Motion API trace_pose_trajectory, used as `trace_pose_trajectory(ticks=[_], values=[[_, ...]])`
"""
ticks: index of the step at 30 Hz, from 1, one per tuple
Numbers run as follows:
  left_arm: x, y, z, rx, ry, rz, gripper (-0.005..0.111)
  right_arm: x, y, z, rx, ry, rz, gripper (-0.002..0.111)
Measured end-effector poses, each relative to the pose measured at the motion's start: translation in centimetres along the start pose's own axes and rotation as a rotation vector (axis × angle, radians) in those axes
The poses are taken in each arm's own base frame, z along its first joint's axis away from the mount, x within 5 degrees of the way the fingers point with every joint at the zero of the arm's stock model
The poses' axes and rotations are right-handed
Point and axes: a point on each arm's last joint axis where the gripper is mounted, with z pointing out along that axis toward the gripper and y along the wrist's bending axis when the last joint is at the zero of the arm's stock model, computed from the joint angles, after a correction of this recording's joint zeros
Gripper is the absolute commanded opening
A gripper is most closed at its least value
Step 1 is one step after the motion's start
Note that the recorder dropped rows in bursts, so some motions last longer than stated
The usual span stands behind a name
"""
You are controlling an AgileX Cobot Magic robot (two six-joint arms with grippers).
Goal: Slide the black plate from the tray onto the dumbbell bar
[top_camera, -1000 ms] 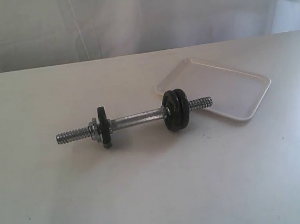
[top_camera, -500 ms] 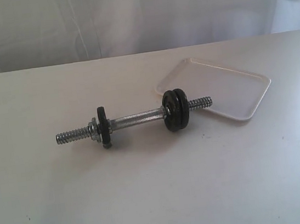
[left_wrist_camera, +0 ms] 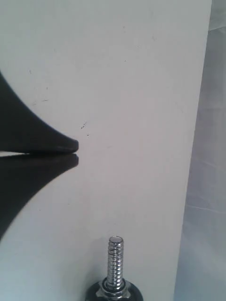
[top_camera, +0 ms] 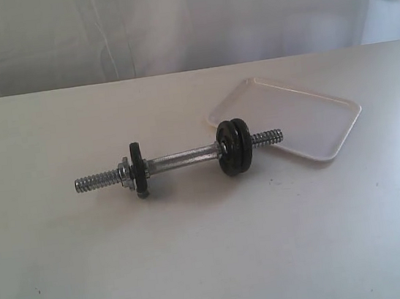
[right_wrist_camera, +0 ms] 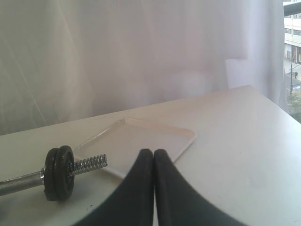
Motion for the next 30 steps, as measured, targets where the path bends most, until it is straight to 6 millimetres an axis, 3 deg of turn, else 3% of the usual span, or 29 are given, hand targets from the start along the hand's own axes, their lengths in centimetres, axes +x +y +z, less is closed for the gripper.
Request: trace_pose_trajectory(ticks=[30], values=[[0.42,0.13,-0.01,-0.012,0.047,0.086,0.000,0.00,0.00,0.00,0.000,0.000,0.000,0.000]])
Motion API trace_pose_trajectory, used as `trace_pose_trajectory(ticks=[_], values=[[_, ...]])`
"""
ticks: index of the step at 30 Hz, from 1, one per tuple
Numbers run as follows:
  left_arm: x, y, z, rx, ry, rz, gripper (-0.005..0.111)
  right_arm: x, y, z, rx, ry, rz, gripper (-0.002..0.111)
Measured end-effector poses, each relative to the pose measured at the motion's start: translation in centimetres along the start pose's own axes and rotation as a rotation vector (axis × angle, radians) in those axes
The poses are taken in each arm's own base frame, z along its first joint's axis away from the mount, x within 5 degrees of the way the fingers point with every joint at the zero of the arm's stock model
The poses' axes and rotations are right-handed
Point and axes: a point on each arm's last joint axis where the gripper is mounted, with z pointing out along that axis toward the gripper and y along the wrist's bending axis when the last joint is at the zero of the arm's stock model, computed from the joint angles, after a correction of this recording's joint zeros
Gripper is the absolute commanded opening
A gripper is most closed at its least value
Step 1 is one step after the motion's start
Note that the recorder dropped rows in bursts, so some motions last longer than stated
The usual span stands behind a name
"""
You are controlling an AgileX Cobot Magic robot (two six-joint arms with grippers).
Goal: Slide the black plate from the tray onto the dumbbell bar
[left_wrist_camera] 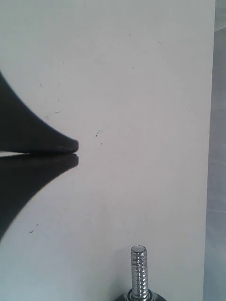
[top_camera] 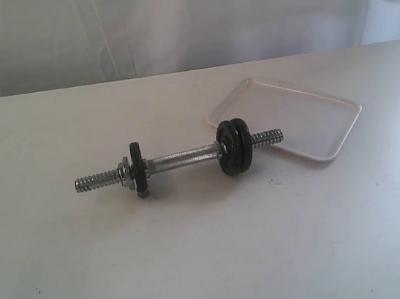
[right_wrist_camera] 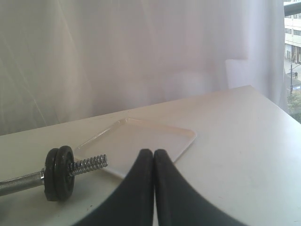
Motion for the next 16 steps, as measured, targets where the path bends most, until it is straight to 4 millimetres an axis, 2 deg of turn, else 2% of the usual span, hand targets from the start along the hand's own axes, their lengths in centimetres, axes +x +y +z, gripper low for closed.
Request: trace_pose_trajectory(ticks=[16], values=[[0.07,-0.01,0.00,0.001,0.007,0.009,0.000,0.00,0.00,0.00,0.000,0.000,0.000,0.000]])
